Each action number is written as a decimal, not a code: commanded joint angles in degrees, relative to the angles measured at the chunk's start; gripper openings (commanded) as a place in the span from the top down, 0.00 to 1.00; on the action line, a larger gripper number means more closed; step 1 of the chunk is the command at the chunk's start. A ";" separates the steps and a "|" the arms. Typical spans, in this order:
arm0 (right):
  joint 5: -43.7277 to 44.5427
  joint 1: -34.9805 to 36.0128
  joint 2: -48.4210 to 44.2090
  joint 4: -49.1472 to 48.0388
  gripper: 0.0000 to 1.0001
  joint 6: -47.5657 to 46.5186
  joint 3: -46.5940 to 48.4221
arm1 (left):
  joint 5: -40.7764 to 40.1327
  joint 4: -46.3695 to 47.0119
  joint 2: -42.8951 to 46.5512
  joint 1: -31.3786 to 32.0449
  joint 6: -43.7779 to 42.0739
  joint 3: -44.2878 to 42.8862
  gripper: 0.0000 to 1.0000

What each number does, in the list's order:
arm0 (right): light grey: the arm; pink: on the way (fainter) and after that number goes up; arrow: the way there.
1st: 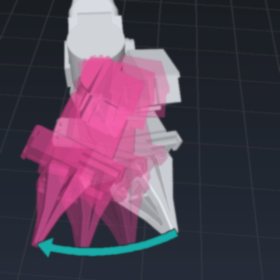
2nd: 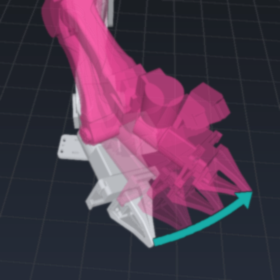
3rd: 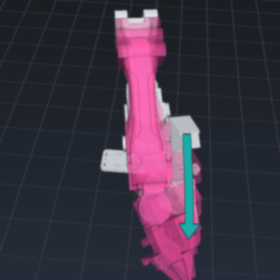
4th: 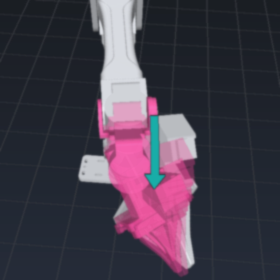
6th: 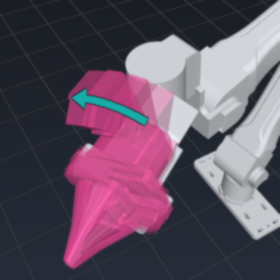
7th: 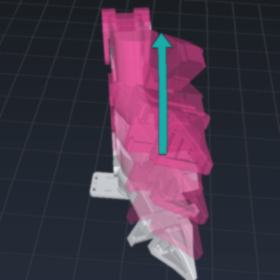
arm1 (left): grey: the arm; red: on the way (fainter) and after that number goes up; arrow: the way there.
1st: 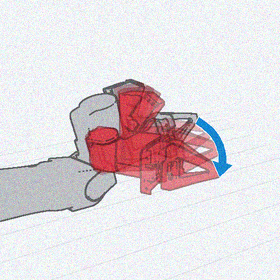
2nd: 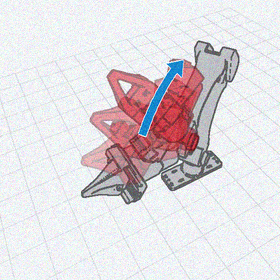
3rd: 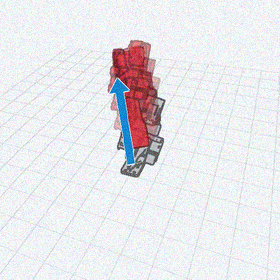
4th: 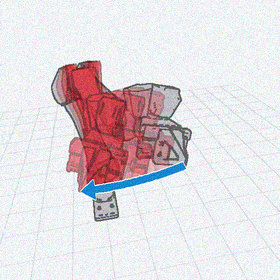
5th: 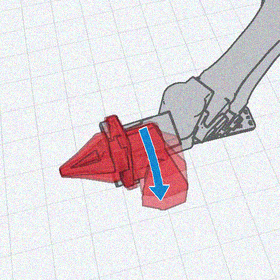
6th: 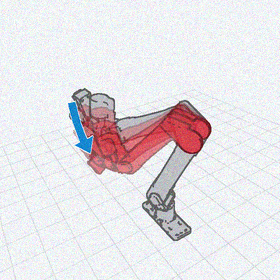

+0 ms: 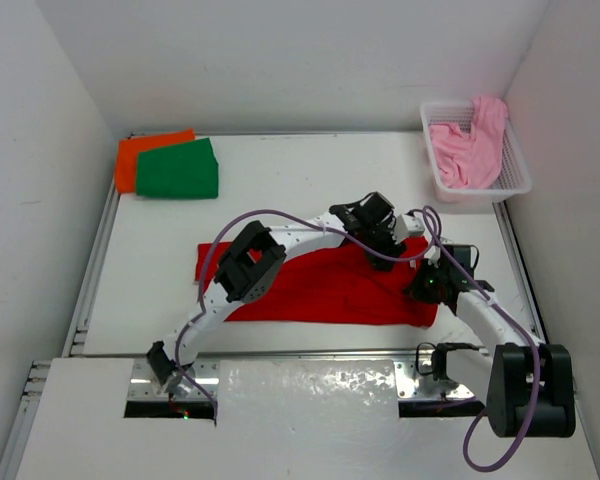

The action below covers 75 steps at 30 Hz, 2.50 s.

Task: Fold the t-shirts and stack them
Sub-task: Fold the other side of the tshirt into a rectangle

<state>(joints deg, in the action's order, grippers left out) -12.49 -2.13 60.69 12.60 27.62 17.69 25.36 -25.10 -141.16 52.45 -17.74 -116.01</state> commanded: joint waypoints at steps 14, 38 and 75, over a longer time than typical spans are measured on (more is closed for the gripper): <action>-0.25 -0.24 -1.27 1.29 1.00 -1.25 1.03 | 3.28 2.25 4.49 -0.15 2.97 -0.72 0.71; 0.10 -0.51 -8.21 10.60 1.00 -9.95 9.20 | 6.10 0.50 15.30 -2.44 4.38 2.19 1.00; 4.31 3.98 7.58 0.33 1.00 -8.98 15.79 | -9.27 12.27 24.53 -5.07 16.94 26.53 1.00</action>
<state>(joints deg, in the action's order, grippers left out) -12.78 2.04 65.23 22.33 19.68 31.14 23.00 -17.08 -121.21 48.82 -4.99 -89.54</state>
